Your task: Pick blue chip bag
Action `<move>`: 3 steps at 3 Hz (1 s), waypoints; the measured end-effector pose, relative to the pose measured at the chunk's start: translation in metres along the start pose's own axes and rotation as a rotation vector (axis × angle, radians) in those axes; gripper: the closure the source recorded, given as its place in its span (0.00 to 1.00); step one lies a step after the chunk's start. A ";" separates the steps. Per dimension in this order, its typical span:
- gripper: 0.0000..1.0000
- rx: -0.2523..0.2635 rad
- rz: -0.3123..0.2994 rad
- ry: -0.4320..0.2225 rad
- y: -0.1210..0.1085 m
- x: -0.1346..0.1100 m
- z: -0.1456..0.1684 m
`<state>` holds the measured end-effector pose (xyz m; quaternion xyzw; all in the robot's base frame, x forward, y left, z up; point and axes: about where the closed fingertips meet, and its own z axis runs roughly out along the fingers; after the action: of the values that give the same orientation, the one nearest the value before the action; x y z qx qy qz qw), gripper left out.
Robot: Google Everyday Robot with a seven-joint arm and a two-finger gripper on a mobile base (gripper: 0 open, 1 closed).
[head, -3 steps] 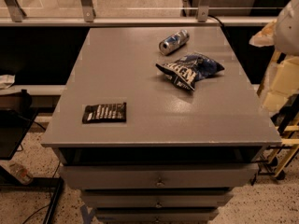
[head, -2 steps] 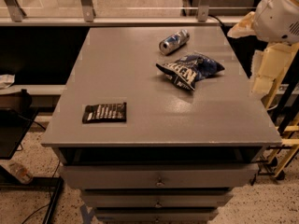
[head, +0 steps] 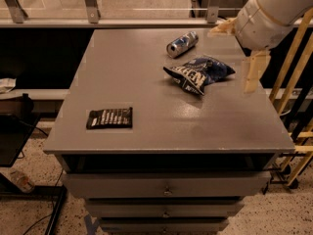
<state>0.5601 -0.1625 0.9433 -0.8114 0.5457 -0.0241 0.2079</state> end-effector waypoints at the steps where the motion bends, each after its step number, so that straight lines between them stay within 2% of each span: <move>1: 0.00 0.049 -0.115 0.009 -0.016 -0.010 0.034; 2: 0.00 0.064 -0.217 0.071 -0.027 -0.008 0.064; 3: 0.00 0.065 -0.267 0.139 -0.043 0.005 0.082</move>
Offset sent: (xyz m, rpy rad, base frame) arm 0.0644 0.0405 -0.0761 -0.2264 -0.2380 0.2322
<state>0.6216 -0.1274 0.8834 -0.8659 0.4450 -0.1256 0.1908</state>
